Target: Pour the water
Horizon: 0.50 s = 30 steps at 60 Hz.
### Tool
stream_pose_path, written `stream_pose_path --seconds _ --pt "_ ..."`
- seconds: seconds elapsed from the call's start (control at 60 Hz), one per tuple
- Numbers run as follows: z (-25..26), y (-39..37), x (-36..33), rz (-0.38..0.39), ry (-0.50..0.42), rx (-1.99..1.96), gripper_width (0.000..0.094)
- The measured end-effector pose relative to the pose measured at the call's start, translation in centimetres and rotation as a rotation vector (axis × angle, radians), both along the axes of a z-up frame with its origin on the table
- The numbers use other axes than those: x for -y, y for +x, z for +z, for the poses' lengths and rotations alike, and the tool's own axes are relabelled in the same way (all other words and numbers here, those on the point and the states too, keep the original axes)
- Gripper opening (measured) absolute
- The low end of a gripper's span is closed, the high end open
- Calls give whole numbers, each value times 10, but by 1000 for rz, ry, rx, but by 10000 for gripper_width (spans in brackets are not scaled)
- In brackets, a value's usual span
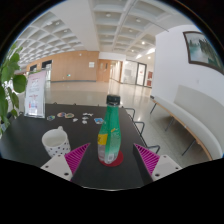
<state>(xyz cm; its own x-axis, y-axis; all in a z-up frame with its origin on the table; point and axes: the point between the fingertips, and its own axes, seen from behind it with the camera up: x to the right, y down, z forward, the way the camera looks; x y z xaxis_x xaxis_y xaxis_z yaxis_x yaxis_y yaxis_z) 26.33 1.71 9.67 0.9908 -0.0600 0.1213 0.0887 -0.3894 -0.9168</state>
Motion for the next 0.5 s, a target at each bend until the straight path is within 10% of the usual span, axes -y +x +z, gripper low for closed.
stream_pose_path --seconds 0.5 --pt "107 -81 277 -40 12 -8 854"
